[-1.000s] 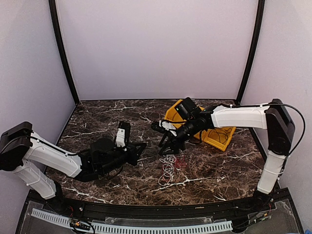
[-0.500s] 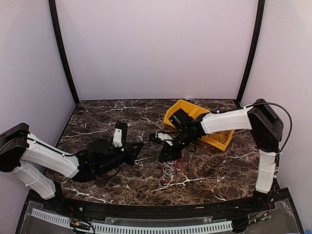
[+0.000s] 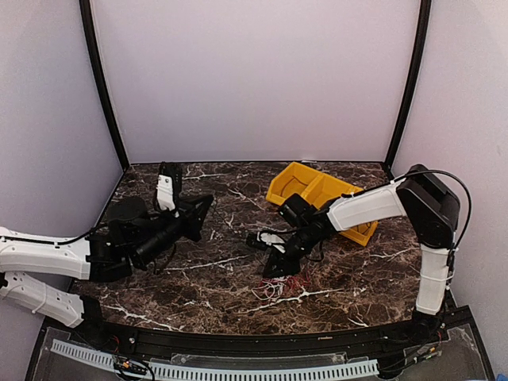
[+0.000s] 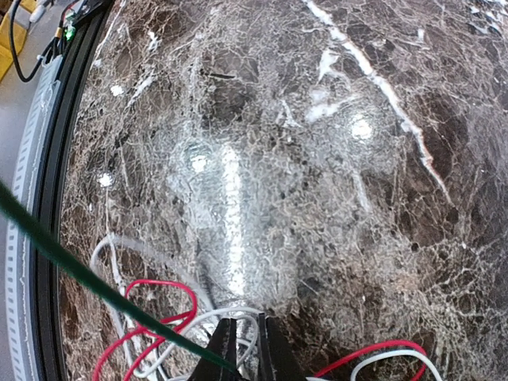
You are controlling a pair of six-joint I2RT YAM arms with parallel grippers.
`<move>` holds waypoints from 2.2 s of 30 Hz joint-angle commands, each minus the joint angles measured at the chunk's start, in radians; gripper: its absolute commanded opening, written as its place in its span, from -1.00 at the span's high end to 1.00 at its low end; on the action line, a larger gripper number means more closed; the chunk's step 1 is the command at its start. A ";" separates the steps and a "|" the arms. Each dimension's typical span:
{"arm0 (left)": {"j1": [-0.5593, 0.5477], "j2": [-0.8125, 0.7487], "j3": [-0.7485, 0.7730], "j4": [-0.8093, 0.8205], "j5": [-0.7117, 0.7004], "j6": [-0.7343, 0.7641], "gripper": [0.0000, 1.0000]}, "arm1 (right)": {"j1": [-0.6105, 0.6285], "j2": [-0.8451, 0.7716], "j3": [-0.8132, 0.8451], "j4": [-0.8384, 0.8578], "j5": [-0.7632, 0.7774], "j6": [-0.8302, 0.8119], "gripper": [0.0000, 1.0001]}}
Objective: Untangle the cables
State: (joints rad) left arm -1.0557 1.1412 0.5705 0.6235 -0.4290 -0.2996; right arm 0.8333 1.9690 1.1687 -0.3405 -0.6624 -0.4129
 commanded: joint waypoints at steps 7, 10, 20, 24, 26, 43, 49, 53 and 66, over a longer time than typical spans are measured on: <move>0.010 -0.277 0.459 -0.273 -0.223 0.527 1.00 | 0.006 0.029 -0.031 0.005 0.021 -0.002 0.75; 0.010 -0.294 0.523 -0.303 -0.221 0.567 1.00 | 0.005 0.038 -0.027 -0.001 0.014 -0.001 0.78; 0.010 -0.257 0.400 -0.379 -0.196 0.403 1.00 | 0.006 0.035 -0.018 -0.012 0.033 0.003 0.30; 0.010 -0.234 0.280 -0.416 -0.149 0.256 1.00 | 0.004 0.017 -0.023 -0.013 0.051 0.005 0.10; 0.010 -0.230 0.234 -0.425 -0.145 0.209 1.00 | 0.003 0.002 -0.027 -0.013 0.058 0.003 0.03; 0.013 -0.310 0.788 -0.553 -0.329 0.592 1.00 | 0.005 0.063 -0.030 -0.068 0.150 -0.017 0.06; 0.013 -0.279 0.840 -0.573 -0.310 0.626 1.00 | 0.004 0.060 -0.033 -0.077 0.142 -0.029 0.00; 0.012 -0.276 0.743 -0.588 -0.295 0.563 1.00 | 0.002 0.027 -0.041 -0.075 0.136 -0.030 0.01; 0.013 -0.273 0.439 -0.594 -0.218 0.225 1.00 | -0.079 -0.211 0.139 -0.307 0.062 -0.106 -0.10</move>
State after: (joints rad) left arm -1.0454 0.8986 1.0840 -0.0055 -0.6685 0.0528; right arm 0.7845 1.8477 1.2274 -0.5507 -0.5747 -0.4835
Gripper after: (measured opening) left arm 0.008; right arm 0.546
